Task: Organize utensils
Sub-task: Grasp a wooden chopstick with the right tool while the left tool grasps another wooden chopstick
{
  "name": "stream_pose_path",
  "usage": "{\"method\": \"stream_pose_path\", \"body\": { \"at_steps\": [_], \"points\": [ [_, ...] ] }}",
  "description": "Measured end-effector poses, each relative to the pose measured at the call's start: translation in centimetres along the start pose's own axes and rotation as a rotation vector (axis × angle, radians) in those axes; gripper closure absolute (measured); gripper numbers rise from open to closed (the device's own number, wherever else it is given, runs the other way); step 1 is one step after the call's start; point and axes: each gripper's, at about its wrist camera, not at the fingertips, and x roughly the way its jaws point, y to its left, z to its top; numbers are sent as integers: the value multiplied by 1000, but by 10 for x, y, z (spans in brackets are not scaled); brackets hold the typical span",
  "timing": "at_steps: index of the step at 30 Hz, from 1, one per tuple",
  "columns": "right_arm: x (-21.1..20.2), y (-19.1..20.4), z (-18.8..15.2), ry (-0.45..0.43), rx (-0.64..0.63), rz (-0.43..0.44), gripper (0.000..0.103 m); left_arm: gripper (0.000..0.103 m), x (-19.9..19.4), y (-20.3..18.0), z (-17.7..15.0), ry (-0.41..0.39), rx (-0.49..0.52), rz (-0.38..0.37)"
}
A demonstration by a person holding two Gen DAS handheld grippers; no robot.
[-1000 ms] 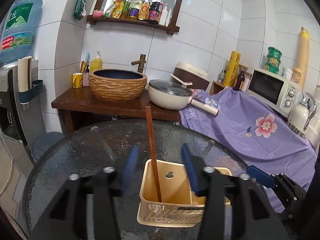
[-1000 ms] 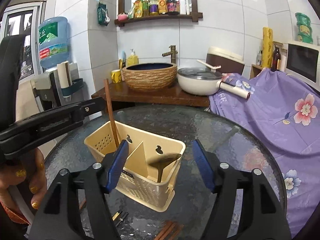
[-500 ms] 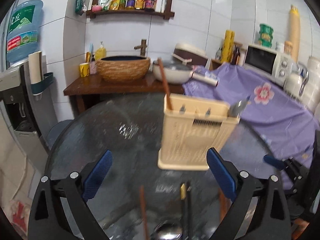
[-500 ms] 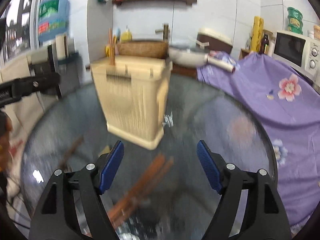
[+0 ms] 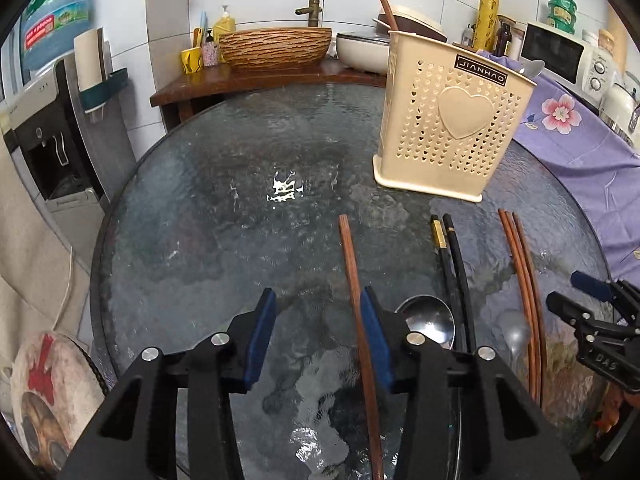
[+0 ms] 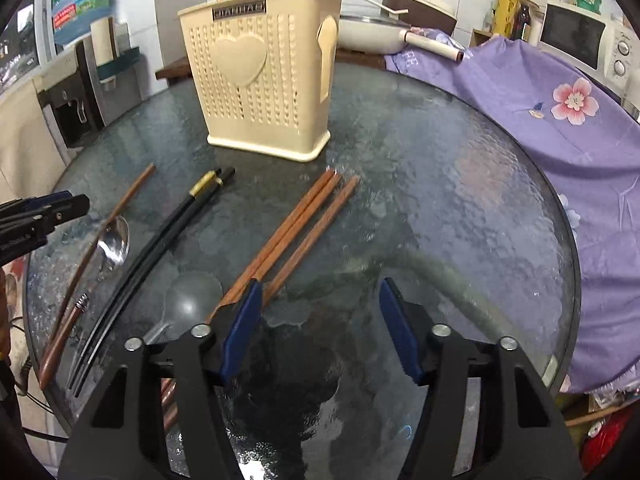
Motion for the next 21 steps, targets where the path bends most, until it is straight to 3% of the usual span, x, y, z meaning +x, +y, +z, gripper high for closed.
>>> {"method": "stream_pose_path", "body": {
  "at_steps": [13, 21],
  "points": [
    [7, 17, -4, 45, -12, 34, 56, 62, -1, -11, -9, 3, 13, -2],
    [5, -10, -2, 86, -34, 24, 61, 65, 5, -6, -5, 24, 11, -6]
  ]
}}
